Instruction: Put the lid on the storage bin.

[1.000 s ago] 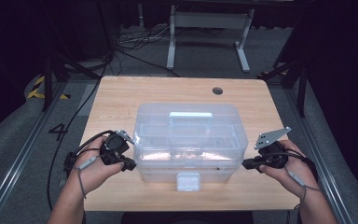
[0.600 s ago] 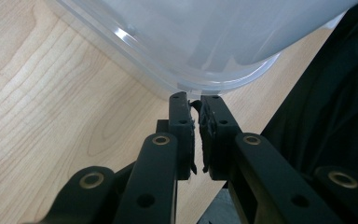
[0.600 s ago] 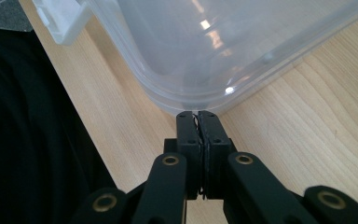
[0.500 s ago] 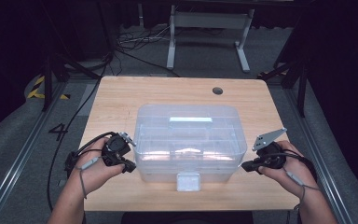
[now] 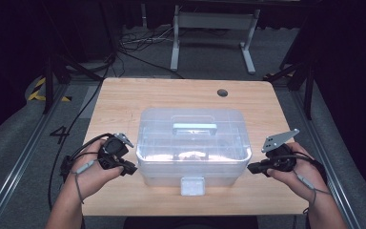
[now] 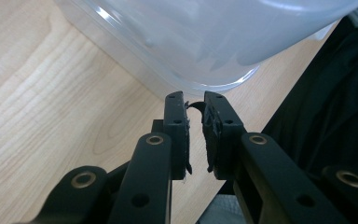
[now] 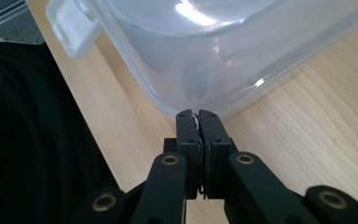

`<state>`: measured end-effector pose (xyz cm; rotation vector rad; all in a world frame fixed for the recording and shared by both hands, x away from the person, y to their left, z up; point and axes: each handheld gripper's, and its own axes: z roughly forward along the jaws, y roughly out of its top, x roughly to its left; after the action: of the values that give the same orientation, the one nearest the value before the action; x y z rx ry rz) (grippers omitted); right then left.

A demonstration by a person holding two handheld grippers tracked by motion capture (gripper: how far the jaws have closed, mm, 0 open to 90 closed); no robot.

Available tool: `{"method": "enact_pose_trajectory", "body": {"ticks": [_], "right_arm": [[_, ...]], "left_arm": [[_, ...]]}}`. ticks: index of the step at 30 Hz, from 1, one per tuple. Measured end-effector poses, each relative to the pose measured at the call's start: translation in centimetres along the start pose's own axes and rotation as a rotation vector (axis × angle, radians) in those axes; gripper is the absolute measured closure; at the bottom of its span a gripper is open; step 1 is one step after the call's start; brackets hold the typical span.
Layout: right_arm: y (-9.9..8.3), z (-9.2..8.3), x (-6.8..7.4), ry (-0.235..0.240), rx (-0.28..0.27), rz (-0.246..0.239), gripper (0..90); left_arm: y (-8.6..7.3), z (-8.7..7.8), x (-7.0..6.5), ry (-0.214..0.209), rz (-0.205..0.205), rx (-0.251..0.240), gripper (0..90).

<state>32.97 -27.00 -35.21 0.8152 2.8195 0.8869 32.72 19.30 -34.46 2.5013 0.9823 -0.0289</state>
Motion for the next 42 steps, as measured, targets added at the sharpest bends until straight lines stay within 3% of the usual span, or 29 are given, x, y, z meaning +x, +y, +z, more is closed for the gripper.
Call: {"method": "enact_pose_trajectory", "body": {"ticks": [5,9,10,13,17,23,31,36,42], "right_arm": [[0.1,-1.0,-0.4,-0.005,-0.052,-0.001,88.7],[0.2,-2.0,-0.9,-0.030,-0.135,0.012,88.9],[0.2,-2.0,-0.9,-0.030,-0.135,0.012,88.9],[0.3,-2.8,-1.7,-0.063,-0.211,0.035,89.3],[0.2,-3.2,-2.6,-0.102,-0.266,0.066,88.9],[-0.6,-3.4,-4.5,-0.161,-0.337,0.136,88.6],[-2.4,-3.3,-7.1,-0.249,-0.376,0.220,87.6],[-3.5,-2.5,-8.7,-0.273,-0.362,0.258,86.6],[-4.6,-1.0,-10.3,-0.296,-0.325,0.300,86.7]], "left_arm": [[-0.8,-1.7,0.6,0.010,-0.048,-0.117,80.0],[-1.6,-2.5,1.2,0.040,-0.099,-0.202,78.2],[-1.6,-2.5,1.2,0.040,-0.099,-0.202,77.8],[-2.1,-2.8,1.6,0.064,-0.119,-0.237,78.3],[-3.0,-2.9,2.8,0.120,-0.186,-0.279,77.9],[-3.6,-2.6,4.2,0.157,-0.233,-0.304,75.2],[-4.0,-1.4,6.5,0.194,-0.267,-0.333,71.4],[-4.1,0.1,8.2,0.147,-0.258,-0.305,69.5],[-4.0,1.5,9.3,0.132,-0.257,-0.285,68.7]]}}
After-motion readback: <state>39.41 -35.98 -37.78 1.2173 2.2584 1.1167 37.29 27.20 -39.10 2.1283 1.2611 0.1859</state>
